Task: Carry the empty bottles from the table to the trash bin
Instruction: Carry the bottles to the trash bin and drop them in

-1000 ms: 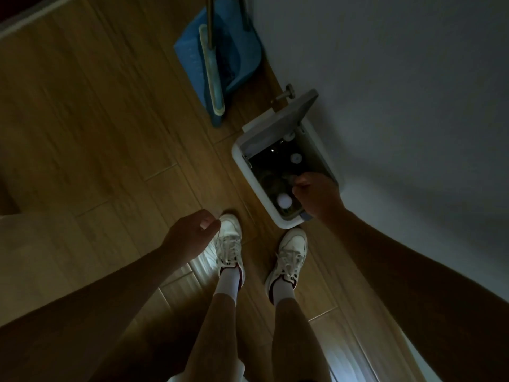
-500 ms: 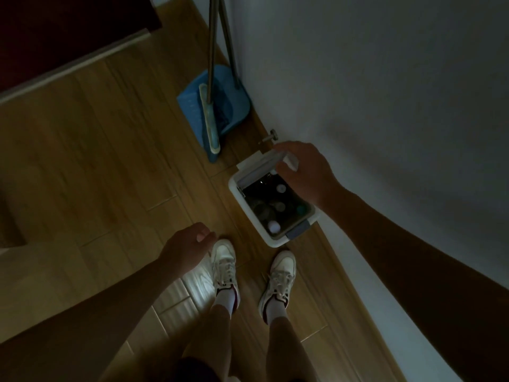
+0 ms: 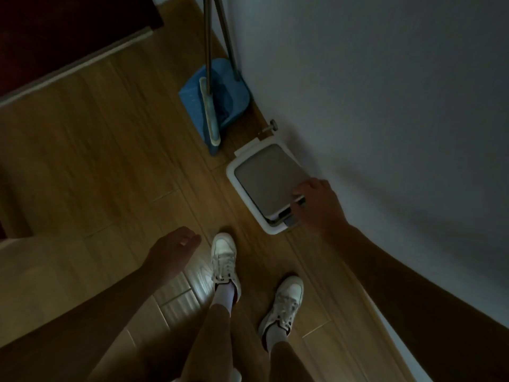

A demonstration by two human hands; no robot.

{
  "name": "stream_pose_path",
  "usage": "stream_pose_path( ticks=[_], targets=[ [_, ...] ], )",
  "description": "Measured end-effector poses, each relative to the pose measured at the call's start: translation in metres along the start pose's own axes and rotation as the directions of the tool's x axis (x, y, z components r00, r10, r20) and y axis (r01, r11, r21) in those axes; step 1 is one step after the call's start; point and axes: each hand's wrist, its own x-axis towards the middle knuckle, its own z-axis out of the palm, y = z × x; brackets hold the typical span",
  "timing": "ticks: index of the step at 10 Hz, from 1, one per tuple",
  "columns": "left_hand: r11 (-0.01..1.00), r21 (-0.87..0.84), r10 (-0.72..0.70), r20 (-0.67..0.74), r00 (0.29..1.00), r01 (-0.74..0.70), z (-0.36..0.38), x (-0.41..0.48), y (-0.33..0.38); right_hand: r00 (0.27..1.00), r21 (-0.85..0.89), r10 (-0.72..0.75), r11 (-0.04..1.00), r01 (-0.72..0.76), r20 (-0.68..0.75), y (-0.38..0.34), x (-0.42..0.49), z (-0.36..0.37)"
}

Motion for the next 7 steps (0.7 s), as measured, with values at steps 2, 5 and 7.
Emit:
stream_pose_path(
  ticks=[2, 5, 7],
  targets=[
    [1.0, 0.001, 0.019, -0.003, 1.0, -0.019, 0.053, -0.002, -0.004, 0.972, -0.075, -0.03, 0.996, 0.049, 0.232, 0.061, -0.029, 0.078],
    [0.996, -0.084, -0.012, -0.076, 0.997, 0.006, 0.096, -0.01, -0.012, 0.982, -0.167, -0.075, 0.98, 0.104, 0.172, 0.067, -0.036, 0.088],
    [0.986, -0.155, -0.072, -0.077, 0.994, 0.06, 0.088, -0.047, -0.017, 0.933, 0.002, 0.083, 0.996, -0.089, 0.35, 0.072, -0.03, 0.06]
  ],
)
